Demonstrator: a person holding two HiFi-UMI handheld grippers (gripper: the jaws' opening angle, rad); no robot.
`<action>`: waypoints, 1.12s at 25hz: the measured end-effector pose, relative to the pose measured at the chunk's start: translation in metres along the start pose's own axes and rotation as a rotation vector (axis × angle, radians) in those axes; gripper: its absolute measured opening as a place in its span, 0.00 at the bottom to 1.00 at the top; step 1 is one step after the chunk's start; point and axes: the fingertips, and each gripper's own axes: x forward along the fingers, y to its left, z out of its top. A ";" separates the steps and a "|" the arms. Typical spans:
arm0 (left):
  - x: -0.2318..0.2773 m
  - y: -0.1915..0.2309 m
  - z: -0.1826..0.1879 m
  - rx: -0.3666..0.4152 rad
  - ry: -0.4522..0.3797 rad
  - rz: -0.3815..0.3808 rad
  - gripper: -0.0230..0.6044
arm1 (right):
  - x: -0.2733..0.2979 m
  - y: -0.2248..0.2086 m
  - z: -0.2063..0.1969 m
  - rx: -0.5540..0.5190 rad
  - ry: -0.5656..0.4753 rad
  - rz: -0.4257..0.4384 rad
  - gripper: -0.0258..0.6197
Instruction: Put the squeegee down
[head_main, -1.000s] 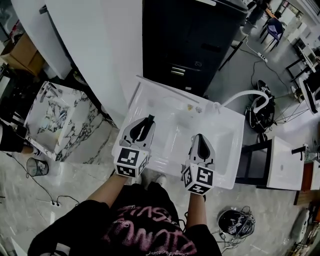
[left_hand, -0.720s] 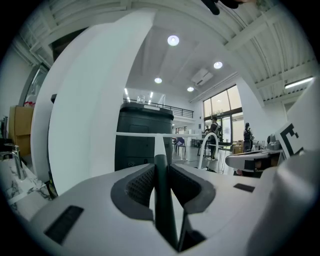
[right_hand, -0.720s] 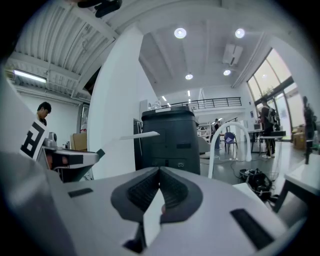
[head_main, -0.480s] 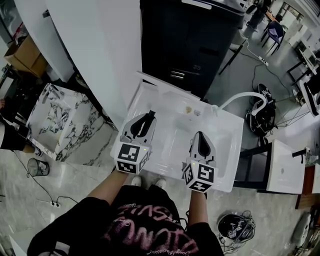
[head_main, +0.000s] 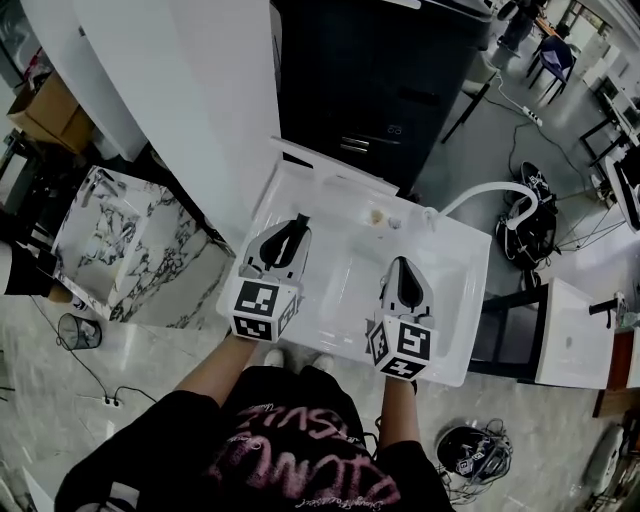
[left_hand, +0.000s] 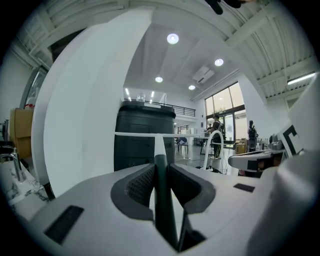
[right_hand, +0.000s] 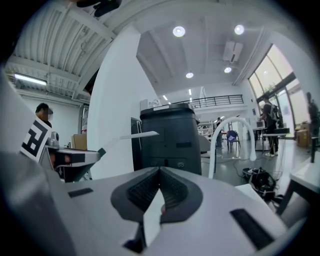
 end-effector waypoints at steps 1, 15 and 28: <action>0.002 -0.001 -0.001 0.001 0.003 0.001 0.19 | 0.002 -0.001 -0.002 0.001 0.003 0.002 0.07; 0.027 -0.001 -0.029 -0.010 0.078 0.018 0.19 | 0.028 -0.011 -0.023 0.013 0.060 0.040 0.07; 0.046 0.007 -0.045 -0.023 0.124 0.032 0.19 | 0.045 -0.013 -0.041 0.022 0.105 0.055 0.07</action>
